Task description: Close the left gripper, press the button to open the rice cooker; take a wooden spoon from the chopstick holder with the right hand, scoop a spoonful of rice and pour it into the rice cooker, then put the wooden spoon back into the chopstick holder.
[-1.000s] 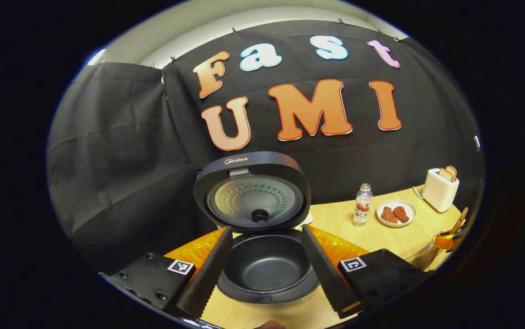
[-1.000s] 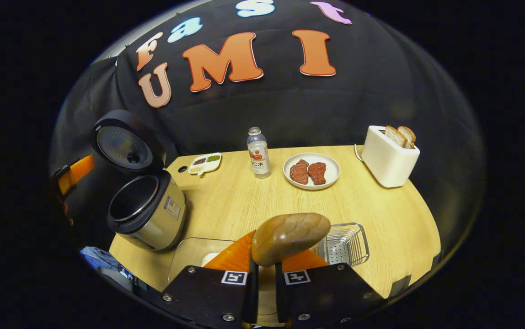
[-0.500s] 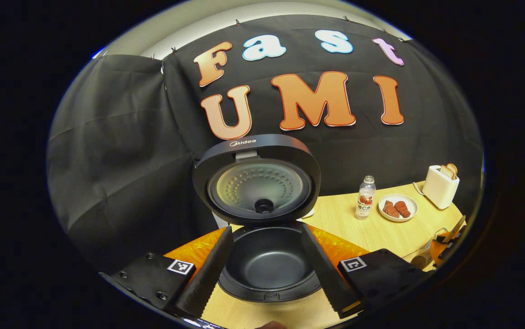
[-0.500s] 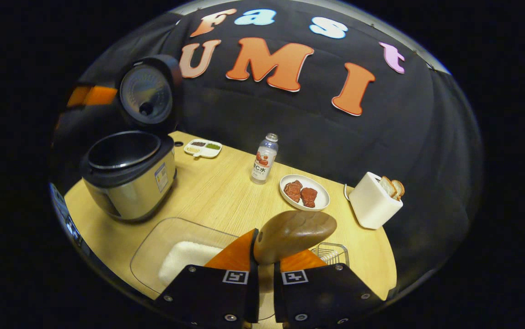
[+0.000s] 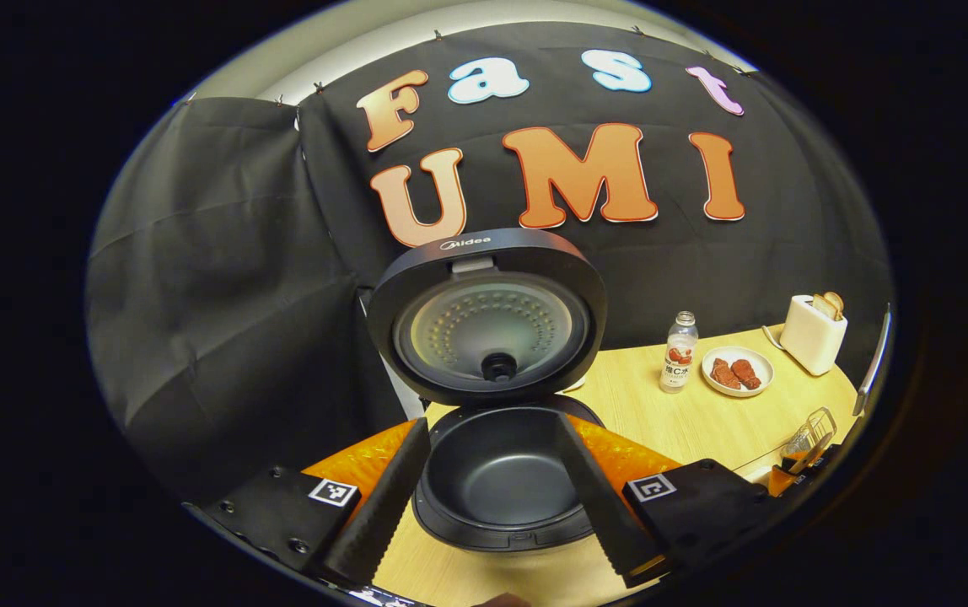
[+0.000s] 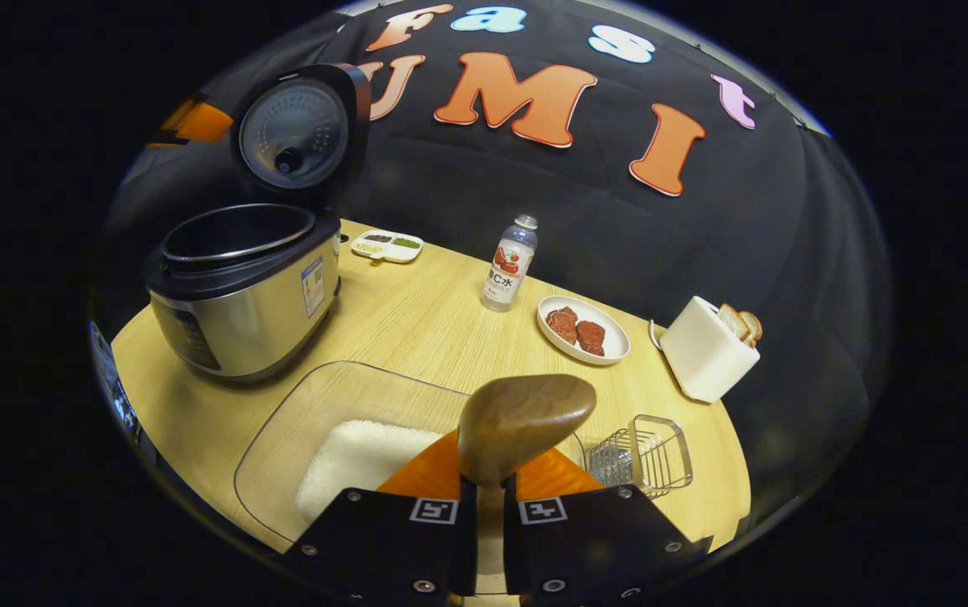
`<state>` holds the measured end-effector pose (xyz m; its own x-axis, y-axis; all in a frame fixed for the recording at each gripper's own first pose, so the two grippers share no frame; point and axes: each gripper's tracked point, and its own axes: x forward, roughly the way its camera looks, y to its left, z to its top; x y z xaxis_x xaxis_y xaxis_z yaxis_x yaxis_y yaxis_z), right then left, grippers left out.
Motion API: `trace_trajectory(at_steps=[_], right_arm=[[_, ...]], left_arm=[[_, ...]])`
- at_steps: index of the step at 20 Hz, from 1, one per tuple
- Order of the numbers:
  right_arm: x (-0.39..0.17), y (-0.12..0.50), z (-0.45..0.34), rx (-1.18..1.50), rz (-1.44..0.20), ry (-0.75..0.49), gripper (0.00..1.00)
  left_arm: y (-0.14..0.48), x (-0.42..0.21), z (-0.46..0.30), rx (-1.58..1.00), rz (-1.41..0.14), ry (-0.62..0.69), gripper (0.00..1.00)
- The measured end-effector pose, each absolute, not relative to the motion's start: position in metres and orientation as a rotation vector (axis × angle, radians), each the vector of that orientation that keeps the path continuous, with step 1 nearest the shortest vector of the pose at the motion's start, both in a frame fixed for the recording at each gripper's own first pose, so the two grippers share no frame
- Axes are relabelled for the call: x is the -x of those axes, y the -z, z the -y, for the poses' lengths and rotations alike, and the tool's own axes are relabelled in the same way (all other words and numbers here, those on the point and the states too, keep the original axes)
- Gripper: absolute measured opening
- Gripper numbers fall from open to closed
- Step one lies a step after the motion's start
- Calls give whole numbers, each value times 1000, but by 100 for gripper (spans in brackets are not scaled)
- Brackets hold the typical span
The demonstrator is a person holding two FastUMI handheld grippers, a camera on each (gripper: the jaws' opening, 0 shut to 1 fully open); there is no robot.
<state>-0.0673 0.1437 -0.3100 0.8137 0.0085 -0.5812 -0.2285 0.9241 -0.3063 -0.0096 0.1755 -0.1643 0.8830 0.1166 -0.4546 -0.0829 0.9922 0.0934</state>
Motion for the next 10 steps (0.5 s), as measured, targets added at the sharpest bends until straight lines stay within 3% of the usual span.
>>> trace_trajectory(at_steps=[1, 4, 5, 9, 10], right_arm=[[68, 311, -146, 356, -613, -128, 12], [73, 323, -150, 265, -657, -107, 12], [73, 320, -151, 225, -653, -93, 12], [68, 319, -136, 63, -691, -32, 12], [67, 320, -131, 18, -706, -16, 12]], left_arm=[[165, 11, -178, -74, -482, -105, 100], [173, 14, -188, -75, -500, -111, 100], [175, 16, -191, -73, -506, -114, 94], [180, 17, -198, -60, -520, -117, 94], [181, 16, -199, -58, -523, -120, 100]])
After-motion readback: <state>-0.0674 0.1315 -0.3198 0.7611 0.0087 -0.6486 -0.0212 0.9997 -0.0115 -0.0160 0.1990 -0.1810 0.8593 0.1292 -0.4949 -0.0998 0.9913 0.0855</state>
